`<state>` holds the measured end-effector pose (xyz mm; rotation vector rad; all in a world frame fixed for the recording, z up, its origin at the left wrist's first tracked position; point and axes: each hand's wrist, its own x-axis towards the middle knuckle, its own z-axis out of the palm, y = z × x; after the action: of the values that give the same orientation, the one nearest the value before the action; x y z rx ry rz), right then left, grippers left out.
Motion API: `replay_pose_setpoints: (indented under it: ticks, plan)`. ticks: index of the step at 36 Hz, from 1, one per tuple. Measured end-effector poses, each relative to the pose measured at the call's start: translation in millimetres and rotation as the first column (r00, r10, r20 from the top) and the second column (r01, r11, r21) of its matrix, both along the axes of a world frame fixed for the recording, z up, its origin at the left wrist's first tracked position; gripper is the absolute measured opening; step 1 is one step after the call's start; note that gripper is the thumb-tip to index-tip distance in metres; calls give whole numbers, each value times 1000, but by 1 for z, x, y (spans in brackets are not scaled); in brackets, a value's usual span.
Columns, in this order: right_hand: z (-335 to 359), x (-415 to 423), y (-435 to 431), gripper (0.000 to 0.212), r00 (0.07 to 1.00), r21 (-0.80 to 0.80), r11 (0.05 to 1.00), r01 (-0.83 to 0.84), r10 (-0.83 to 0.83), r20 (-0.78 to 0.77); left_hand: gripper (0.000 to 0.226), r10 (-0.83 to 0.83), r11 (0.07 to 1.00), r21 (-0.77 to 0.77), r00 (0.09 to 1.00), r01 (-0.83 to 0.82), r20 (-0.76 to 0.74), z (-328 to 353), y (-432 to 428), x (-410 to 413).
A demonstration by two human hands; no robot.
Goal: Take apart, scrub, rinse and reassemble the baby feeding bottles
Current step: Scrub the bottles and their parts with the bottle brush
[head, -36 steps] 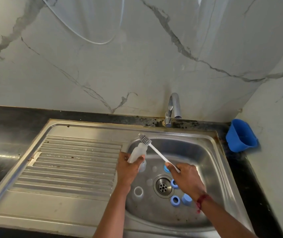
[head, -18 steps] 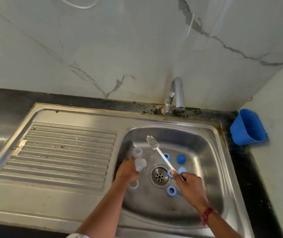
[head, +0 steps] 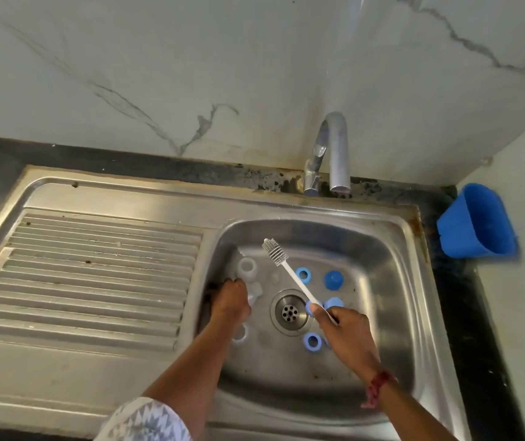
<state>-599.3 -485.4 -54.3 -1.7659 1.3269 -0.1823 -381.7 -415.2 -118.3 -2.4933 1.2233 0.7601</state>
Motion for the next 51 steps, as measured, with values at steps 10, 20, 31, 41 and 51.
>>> replay_pose_setpoints:
  ticks: [10,20,31,41,51]
  plan:
    - [1,13,-7,54,1000,-48,998,-26,25,-14,27,-112,976,-191,993,102,-38,2,-14,-18]
    - [-4,10,-15,56,999,-64,998,-7,4,-49,30,-386,911,-151,922,384,17,-15,-31,-43]
    - [-9,3,-18,55,999,-40,999,-18,17,-43,29,-435,895,-86,899,437,46,-8,-32,-45]
    - [-15,-10,-25,58,996,-82,996,-33,27,-81,20,60,912,-355,923,-206,-381,22,-35,-41]
    - [8,-10,-10,59,999,-100,994,-48,45,-27,7,96,69,153,-146,-986,-985,69,10,-8]
